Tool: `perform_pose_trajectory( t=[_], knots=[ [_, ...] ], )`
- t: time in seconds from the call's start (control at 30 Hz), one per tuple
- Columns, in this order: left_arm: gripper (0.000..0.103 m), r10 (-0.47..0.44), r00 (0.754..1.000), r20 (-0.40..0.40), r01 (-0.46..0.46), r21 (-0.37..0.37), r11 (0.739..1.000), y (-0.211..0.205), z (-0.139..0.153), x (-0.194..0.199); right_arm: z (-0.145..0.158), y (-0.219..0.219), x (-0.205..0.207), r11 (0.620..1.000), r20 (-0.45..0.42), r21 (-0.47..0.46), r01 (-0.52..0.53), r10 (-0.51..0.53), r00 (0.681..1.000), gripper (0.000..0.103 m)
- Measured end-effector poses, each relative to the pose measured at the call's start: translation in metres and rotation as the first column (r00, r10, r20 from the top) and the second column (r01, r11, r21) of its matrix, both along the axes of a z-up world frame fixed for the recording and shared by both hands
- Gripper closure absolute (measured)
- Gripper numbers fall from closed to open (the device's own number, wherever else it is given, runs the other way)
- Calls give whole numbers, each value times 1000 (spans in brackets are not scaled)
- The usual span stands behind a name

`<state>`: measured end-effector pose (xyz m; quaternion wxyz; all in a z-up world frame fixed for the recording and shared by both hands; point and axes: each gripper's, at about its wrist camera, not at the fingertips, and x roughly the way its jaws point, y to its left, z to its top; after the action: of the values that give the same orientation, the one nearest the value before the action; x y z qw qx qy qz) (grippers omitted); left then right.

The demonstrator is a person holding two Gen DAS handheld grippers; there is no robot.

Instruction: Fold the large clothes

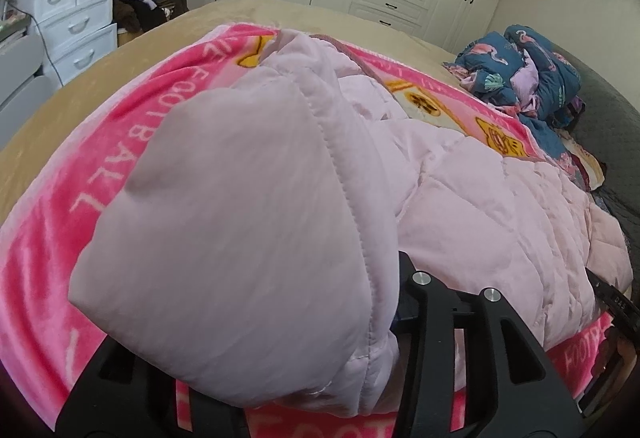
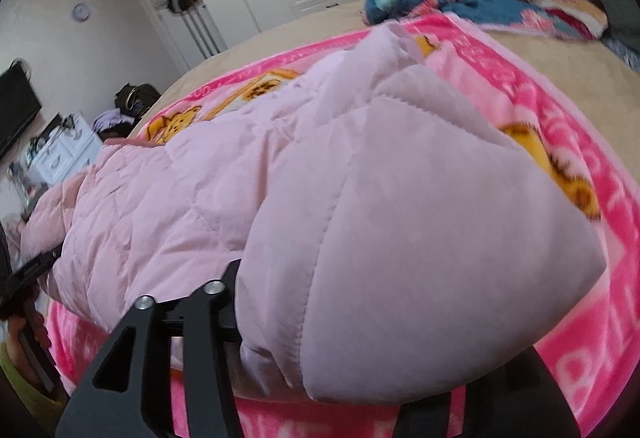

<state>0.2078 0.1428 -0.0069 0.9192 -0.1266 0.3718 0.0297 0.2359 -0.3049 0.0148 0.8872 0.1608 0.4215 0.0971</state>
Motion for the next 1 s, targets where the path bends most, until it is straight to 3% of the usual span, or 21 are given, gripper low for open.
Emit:
perform_pose_trajectory(
  t=[0.2, 0.37, 0.57, 0.67, 0.73, 0.77, 0.8, 1.0],
  knots=[
    [64, 4, 1000, -3, -4, -6, 1000, 2, -2, -2, -7, -9, -3, 998, -58, 46, 53, -50, 997, 26],
    [62, 8, 1000, -11, -8, -12, 1000, 2, -2, -3, -5, -9, -12, 997, -70, 37, 71, -69, 995, 20],
    [45, 26, 999, -27, -27, -32, 999, 9, -5, -8, 0, -10, -23, 997, -74, 20, 74, -73, 995, 13],
    [33, 37, 999, -33, -38, -38, 999, 13, -4, -14, 4, -10, -30, 997, -70, 9, 71, -70, 995, 13],
    [16, 51, 998, -32, -52, -30, 998, 17, -2, -21, 6, -11, -37, 997, -65, 1, 72, -72, 995, 12],
    [12, 64, 998, -27, -64, -8, 998, 18, 0, -25, 7, -12, -40, 997, -63, -2, 72, -73, 995, 8],
    [11, 68, 997, -24, -68, 4, 998, 20, 1, -28, 9, -13, -44, 997, -58, -10, 76, -77, 995, 4],
    [9, 95, 995, -8, -94, 55, 994, 30, 9, -54, 25, -20, -68, 992, 1, -75, 106, -106, 994, 4]
  ],
)
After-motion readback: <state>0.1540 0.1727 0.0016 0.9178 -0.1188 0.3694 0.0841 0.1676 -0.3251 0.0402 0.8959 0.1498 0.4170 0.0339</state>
